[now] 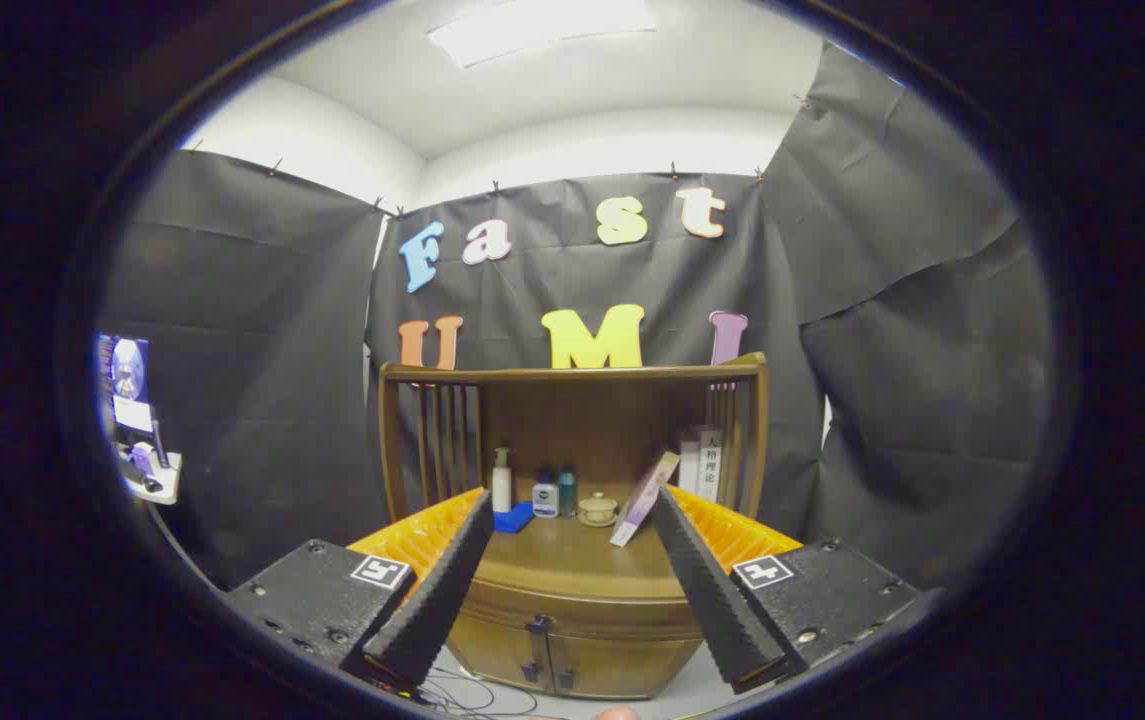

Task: Pull open the drawer, take out the items inside it, and place them on the countertop above the cabinet.

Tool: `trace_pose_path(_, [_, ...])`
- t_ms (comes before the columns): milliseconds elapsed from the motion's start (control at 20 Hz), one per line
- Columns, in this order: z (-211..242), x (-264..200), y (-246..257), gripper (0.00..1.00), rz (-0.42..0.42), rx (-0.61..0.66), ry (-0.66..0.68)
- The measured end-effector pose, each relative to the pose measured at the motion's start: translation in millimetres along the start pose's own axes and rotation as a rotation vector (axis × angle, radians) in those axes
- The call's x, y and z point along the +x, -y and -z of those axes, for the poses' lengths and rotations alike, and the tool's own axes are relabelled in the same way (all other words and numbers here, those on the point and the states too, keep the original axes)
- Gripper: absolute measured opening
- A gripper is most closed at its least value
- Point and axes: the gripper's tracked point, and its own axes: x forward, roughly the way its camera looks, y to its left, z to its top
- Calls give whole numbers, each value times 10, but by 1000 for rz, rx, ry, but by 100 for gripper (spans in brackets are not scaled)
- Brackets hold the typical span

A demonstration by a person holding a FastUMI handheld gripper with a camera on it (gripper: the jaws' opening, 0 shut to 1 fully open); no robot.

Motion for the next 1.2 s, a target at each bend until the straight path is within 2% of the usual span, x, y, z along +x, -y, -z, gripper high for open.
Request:
trace_pose_path(700, [-19, 96, -106, 100, -5, 32, 33])
trace_pose_path(1200, [336, 288, -194, 100, -23, 48, 18])
